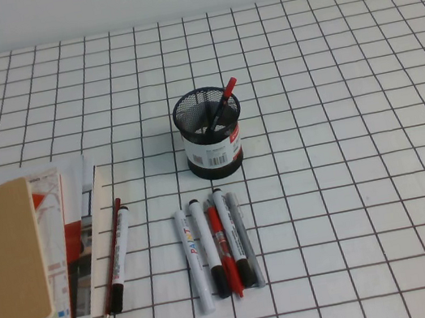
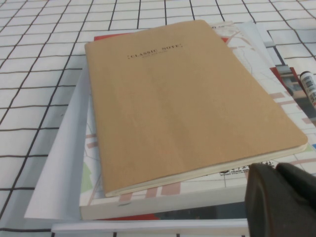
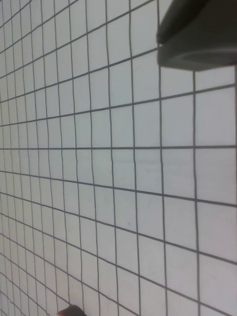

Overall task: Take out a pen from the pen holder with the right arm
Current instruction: 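Take a marker out of the pen holder and lay it on the table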

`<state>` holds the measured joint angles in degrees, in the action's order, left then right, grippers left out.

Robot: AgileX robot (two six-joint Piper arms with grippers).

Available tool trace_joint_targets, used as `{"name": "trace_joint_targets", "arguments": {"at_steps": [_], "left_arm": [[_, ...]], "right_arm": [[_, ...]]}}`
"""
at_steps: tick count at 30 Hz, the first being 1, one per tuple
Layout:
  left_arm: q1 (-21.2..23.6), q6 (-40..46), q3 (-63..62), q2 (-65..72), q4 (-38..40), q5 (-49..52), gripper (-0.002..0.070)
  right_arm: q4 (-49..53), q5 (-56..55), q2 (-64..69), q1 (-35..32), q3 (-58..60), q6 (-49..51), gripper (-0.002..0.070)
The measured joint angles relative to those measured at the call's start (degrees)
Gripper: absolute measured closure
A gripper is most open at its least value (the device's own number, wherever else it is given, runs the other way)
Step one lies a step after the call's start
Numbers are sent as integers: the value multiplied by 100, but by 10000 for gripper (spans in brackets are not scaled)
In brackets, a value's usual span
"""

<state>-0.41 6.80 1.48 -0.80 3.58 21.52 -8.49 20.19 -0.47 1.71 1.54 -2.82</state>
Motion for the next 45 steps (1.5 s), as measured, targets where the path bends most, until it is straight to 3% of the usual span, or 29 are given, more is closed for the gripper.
{"name": "trace_joint_targets", "arguments": {"at_steps": [5, 16, 25, 33, 45], "left_arm": [[0, 0, 0, 0, 0, 0, 679], [0, 0, 0, 0, 0, 0, 679], [0, 0, 0, 0, 0, 0, 679], [0, 0, 0, 0, 0, 0, 679], [0, 0, 0, 0, 0, 0, 679]], "right_arm": [[-503, -145, 0, 0, 0, 0, 692], [-2989, -1117, 0, 0, 0, 0, 692], [-3707, -1399, 0, 0, 0, 0, 692], [-3774, -329, 376, 0, -441, 0, 692], [-2565, 1514, 3608, 0, -2470, -285, 692]]}}
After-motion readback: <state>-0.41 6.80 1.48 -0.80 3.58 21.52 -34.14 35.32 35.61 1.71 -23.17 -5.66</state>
